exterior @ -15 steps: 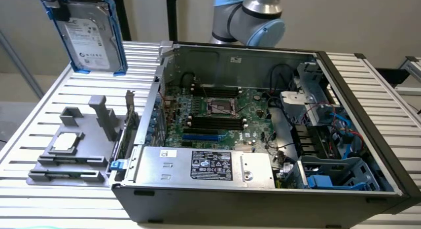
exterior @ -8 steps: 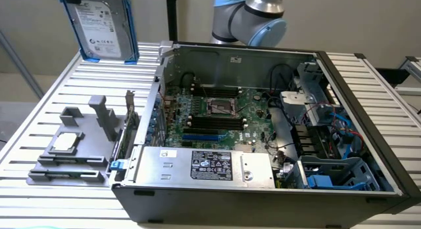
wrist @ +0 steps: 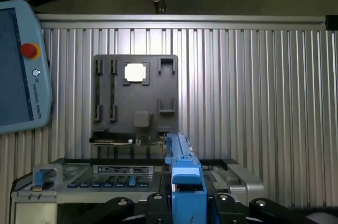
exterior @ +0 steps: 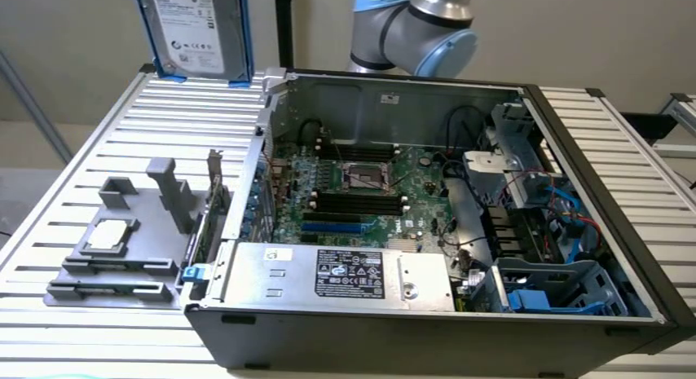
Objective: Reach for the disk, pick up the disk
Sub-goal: 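Pick up the disk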
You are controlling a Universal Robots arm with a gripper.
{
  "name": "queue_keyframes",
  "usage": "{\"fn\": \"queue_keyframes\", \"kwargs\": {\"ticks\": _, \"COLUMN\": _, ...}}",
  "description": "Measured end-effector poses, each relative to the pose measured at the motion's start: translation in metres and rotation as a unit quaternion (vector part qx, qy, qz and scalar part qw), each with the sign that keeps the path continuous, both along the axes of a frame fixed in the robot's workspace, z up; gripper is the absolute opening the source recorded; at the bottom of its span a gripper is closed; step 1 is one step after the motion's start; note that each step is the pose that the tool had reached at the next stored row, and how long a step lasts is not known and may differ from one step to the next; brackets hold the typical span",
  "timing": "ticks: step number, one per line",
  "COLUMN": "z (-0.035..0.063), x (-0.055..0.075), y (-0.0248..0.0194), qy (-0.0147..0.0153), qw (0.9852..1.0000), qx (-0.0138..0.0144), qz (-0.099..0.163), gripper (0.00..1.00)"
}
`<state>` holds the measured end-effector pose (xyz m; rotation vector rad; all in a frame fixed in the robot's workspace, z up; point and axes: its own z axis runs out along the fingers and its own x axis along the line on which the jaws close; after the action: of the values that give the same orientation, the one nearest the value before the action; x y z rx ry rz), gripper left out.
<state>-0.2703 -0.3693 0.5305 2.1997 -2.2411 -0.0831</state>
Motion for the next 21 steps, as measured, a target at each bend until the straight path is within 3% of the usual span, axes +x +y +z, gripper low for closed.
{"fn": "queue_keyframes", "kwargs": {"ticks": 4, "z": 0.0118, "x": 0.018, "y": -0.0003, "qy": 0.0023, "qw": 1.0, "qx": 0.0042, "qz": 0.0, "gripper": 0.33}}
{"fn": "queue_keyframes", "kwargs": {"ticks": 13, "z": 0.0207, "x": 0.059, "y": -0.0017, "qy": 0.0032, "qw": 0.9998, "qx": 0.0194, "qz": 0.0, "gripper": 0.33}}
{"fn": "queue_keyframes", "kwargs": {"ticks": 15, "z": 0.0208, "x": 0.068, "y": -0.0034, "qy": 0.0034, "qw": 0.9998, "qx": 0.021, "qz": 0.0, "gripper": 0.33}}
{"fn": "queue_keyframes", "kwargs": {"ticks": 21, "z": 0.0208, "x": 0.091, "y": -0.0128, "qy": 0.0035, "qw": 0.9998, "qx": 0.0218, "qz": 0.0, "gripper": 0.33}}
